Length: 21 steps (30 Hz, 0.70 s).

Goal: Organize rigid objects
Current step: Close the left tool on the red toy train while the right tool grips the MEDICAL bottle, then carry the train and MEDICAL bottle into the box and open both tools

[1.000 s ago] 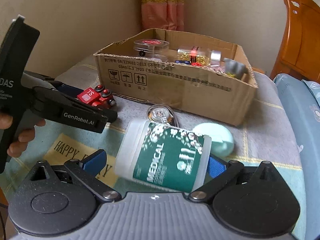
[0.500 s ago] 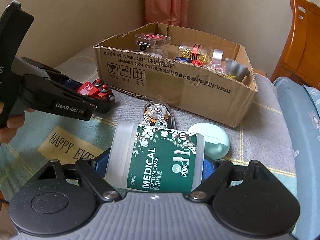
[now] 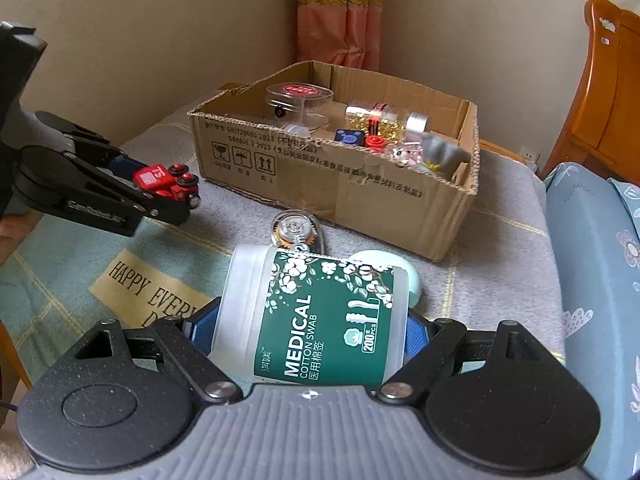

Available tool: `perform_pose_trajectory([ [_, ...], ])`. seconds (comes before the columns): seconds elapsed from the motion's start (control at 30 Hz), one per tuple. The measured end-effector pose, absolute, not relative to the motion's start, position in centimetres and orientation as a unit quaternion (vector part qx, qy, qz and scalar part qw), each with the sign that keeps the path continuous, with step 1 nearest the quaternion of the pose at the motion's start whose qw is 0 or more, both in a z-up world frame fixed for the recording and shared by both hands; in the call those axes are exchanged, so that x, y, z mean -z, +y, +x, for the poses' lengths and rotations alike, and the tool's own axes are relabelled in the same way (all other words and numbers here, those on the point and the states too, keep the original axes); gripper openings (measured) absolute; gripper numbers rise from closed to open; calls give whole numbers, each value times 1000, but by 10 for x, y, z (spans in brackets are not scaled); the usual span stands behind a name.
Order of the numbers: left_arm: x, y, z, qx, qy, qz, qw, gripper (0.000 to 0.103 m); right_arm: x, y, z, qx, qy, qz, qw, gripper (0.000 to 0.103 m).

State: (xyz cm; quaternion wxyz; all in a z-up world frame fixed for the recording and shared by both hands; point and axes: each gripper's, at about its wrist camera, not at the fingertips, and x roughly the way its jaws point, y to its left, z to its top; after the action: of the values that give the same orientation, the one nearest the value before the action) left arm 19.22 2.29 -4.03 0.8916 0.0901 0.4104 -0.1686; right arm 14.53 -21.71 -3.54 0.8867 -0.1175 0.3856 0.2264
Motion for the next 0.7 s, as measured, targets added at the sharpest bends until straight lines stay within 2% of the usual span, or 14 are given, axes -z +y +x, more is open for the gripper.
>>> perform_pose_trajectory([
  [0.33, -11, 9, 198, 196, 371, 109, 901, 50, 6, -240, 151, -250, 372, -113, 887, 89],
  [0.7, -24, -6, 259, 177, 348, 115, 913, 50, -31, -244, 184, -258, 337, -117, 898, 89],
])
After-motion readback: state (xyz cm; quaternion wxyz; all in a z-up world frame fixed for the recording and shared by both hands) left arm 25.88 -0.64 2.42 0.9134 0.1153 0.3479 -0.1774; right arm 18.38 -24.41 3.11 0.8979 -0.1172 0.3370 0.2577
